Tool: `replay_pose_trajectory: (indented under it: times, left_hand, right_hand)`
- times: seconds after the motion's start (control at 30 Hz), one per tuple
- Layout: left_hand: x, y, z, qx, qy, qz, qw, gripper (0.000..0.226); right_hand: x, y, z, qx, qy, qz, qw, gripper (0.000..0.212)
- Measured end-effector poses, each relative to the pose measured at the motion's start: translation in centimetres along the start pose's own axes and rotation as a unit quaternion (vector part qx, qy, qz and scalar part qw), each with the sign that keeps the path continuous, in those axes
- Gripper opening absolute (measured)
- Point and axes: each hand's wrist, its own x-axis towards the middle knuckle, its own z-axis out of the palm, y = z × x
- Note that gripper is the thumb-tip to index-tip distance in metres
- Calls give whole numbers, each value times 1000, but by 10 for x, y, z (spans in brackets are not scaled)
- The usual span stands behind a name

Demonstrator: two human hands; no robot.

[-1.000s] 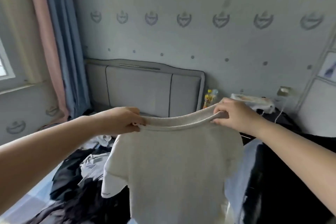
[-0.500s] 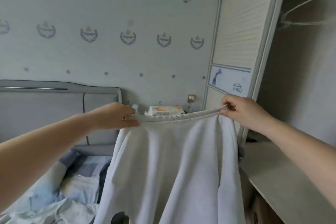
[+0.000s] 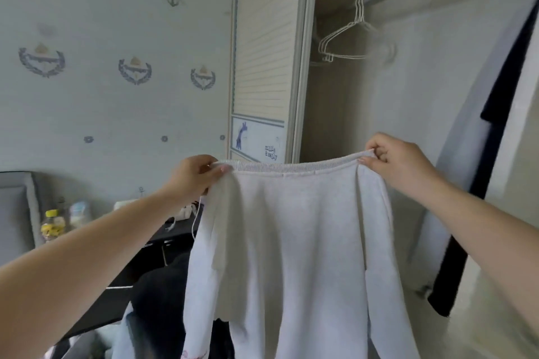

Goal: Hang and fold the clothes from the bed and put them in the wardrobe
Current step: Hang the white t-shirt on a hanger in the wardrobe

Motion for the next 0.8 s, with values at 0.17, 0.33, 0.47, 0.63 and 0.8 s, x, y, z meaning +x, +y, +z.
replay_pose_trajectory:
  times: [0.17, 0.33, 0.47, 0.63, 0.8]
  left_hand:
    - [68, 11, 73, -204, 9, -19, 979, 18]
    - [144, 17, 127, -313, -30, -5, 949, 21]
    - [211, 22, 163, -367, -55, -14, 928, 24]
    - [281, 39, 210, -419, -76, -6, 905, 28]
    - [332, 66, 255, -458, -52, -21, 887, 38]
  right_hand:
    - [34, 41, -14, -51, 74, 62, 994, 13]
    - [81, 77, -16, -95, 151, 91, 980, 17]
    - [123, 106, -14, -139, 171, 119, 968, 16]
    - [165, 137, -15, -153, 213, 138, 955, 15]
    - [204, 167, -27, -184, 229, 149, 944, 14]
